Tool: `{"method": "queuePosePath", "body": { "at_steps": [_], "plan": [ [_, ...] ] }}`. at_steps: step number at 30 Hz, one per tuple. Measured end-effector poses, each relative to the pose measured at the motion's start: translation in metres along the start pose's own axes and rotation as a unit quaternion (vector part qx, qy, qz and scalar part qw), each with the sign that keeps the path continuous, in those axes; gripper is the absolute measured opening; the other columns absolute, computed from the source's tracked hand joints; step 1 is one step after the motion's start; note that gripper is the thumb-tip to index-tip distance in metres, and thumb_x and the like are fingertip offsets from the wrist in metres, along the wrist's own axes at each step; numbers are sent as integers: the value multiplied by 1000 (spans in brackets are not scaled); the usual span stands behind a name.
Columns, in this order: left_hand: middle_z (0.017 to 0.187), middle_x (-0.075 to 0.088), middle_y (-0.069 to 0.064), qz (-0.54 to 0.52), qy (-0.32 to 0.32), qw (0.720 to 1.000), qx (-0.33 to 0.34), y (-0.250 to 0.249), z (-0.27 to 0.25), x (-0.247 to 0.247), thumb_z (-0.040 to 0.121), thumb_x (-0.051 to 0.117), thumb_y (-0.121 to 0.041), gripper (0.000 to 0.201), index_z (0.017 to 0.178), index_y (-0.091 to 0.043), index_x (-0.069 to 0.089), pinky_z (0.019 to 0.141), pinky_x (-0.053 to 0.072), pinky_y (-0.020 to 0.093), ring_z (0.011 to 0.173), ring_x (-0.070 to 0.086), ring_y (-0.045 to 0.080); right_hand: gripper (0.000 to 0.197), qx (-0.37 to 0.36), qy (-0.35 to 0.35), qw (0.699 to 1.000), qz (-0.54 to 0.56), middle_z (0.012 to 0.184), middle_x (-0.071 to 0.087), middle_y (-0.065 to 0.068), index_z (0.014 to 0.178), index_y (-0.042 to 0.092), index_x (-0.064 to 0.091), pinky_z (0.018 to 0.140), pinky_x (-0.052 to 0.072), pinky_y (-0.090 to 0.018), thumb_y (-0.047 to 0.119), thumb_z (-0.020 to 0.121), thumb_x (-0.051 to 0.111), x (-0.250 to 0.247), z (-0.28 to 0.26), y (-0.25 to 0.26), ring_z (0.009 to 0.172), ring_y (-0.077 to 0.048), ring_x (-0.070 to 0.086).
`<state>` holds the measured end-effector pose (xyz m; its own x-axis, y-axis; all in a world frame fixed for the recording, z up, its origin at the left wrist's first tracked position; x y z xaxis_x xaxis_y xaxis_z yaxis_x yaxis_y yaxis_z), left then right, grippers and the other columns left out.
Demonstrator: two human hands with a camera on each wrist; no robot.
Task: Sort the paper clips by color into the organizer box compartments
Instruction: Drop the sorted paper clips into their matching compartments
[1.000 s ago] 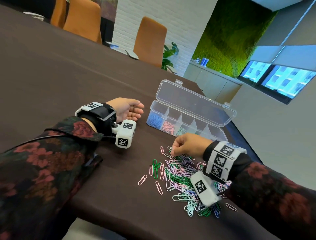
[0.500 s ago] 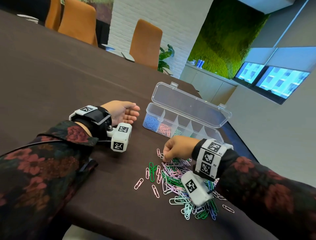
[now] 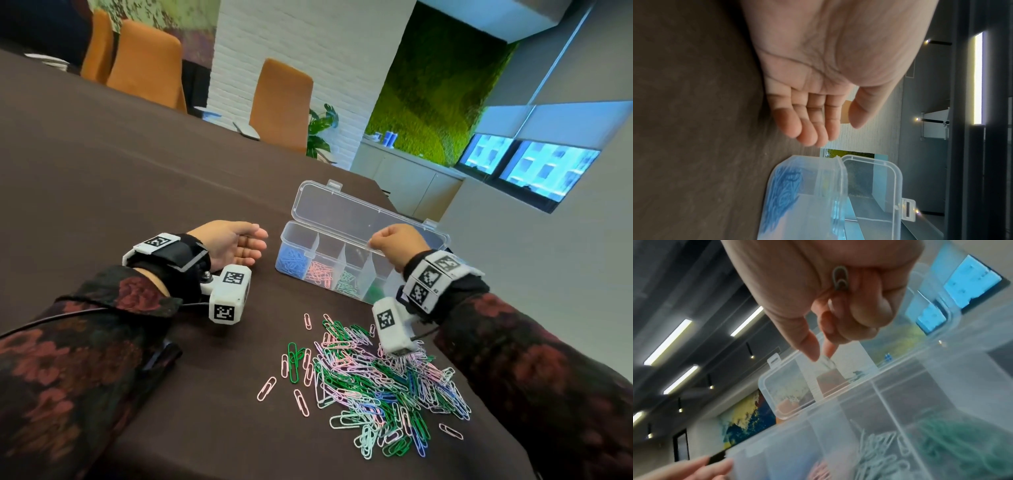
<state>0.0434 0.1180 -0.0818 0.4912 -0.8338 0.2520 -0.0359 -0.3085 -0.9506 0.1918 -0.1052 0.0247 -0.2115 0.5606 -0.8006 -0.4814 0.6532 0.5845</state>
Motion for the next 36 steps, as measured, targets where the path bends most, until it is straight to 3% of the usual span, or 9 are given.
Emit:
{"method": "queuePosePath", "body": {
  "at_steps": [4, 8, 10, 14, 22, 26, 30, 33, 36],
  "plan": [
    [75, 59, 5, 0, 0, 1000, -2, -1, 0, 0, 99, 43, -23, 23, 91, -9, 60, 47, 50, 19, 50, 58, 11, 29, 18, -3, 986, 166, 64, 28, -2, 65, 20, 36, 48, 23, -24, 16, 91, 48, 11, 16, 8, 50, -17, 22],
    [73, 60, 4, 2, 2, 1000, 2, -3, 0, 0, 99, 43, -23, 23, 91, -10, 60, 47, 50, 18, 50, 59, 11, 24, 101, -19, 885, 454, 69, 41, -3, 80, 14, 47, 57, 34, -26, 27, 99, 43, 25, 14, 4, 58, -16, 38],
    [71, 60, 3, 0, 5, 1000, 0, -2, -1, 1, 98, 44, -23, 23, 90, -10, 61, 47, 50, 18, 50, 59, 11, 28, 99, -27, 881, 462, 78, 50, -6, 81, 13, 52, 67, 41, -28, 32, 99, 43, 26, 12, 0, 69, -18, 49],
    [69, 61, 3, 1, 2, 1000, -1, -2, -2, 0, 99, 44, -23, 23, 91, -10, 60, 47, 50, 18, 49, 59, 11, 26, 68, -28, 917, 391, 77, 57, -4, 84, 15, 53, 81, 40, -35, 30, 99, 40, 12, -4, -5, 76, -20, 54],
    [78, 58, 5, 12, -2, 1000, -3, -2, -4, 2, 99, 42, -24, 23, 93, -10, 59, 47, 50, 18, 53, 58, 12, 19, -121, 35, 987, 105, 72, 60, -3, 79, 16, 58, 63, 46, -21, 1, 87, 51, 4, -56, 12, 64, -13, 54],
    [78, 58, 5, 13, -4, 1000, -1, -2, -5, 2, 99, 42, -23, 23, 93, -10, 59, 46, 50, 18, 50, 59, 10, 20, -169, 53, 984, -10, 89, 67, -8, 83, 18, 62, 80, 51, -33, 2, 87, 50, 18, -52, 39, 81, -22, 61],
    [76, 59, 5, 4, -5, 1000, 0, -3, -4, 1, 99, 42, -22, 23, 93, -9, 60, 46, 50, 18, 48, 60, 10, 29, -178, 93, 965, -169, 111, 66, -7, 102, 10, 68, 87, 44, -28, 3, 89, 43, 37, -22, 66, 104, -23, 59],
    [72, 61, 4, -6, -5, 1000, -3, -1, -3, 0, 99, 43, -23, 23, 92, -9, 60, 45, 50, 18, 48, 60, 11, 28, -157, 164, 937, -265, 117, 65, -9, 111, 6, 69, 83, 42, -25, 10, 93, 47, 61, -3, 69, 109, -25, 58],
    [70, 61, 4, -6, -2, 1000, -4, -2, -3, 1, 99, 43, -23, 23, 92, -9, 61, 46, 50, 18, 48, 60, 10, 32, -131, 197, 913, -332, 124, 62, -11, 119, 4, 63, 92, 44, -30, 14, 96, 44, 78, 9, 63, 114, -28, 56]
  ]
}}
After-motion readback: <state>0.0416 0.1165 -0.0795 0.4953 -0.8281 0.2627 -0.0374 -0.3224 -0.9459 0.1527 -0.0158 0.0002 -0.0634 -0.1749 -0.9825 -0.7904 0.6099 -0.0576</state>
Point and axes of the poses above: each hand's wrist, its own z-axis towards the middle knuckle, its own x-axis out of the palm, y = z × x, the point moved 7 cm from there along z, towards the middle knuckle
